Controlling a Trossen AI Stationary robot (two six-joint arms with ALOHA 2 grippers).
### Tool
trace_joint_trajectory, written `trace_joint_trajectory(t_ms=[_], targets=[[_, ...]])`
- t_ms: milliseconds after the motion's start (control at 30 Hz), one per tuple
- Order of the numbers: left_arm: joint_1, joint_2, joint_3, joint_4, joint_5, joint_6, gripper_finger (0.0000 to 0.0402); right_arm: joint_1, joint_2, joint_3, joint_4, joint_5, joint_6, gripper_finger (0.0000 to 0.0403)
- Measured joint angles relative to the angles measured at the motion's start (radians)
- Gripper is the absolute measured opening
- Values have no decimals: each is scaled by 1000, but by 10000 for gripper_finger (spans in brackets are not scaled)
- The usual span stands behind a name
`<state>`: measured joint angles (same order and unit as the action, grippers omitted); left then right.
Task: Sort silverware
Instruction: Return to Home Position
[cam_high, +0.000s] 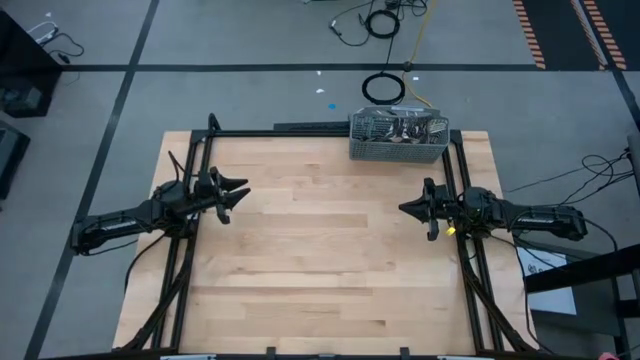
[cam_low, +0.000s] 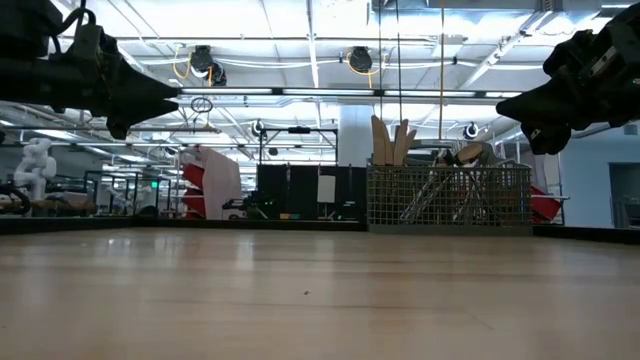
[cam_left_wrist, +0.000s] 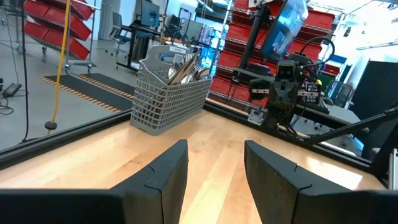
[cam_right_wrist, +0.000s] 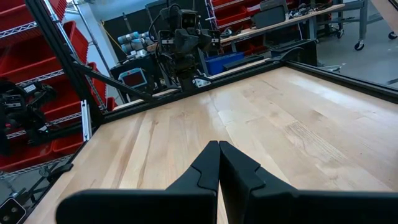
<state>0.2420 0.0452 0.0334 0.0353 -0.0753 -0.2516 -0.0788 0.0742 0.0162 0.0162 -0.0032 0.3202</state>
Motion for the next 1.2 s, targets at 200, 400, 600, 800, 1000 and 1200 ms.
trace_joint_trajectory(t_ms=[200, 400, 600, 800, 1000, 1200], targets=[[0, 0, 0, 0, 0, 0, 164, 0, 0, 0, 0, 0, 0, 0], [0, 0, 0, 0, 0, 1, 164, 0, 0, 0, 1, 0, 0, 0], [0, 0, 0, 0, 0, 1, 164, 0, 0, 0, 1, 0, 0, 0], [0, 0, 0, 0, 0, 3, 164, 123, 0, 0, 3, 26, 0, 0], [0, 0, 0, 0, 0, 3, 164, 192, 2, 0, 3, 23, 0, 0], [0, 0, 0, 0, 0, 2, 164, 214, 2, 0, 3, 24, 0, 0]])
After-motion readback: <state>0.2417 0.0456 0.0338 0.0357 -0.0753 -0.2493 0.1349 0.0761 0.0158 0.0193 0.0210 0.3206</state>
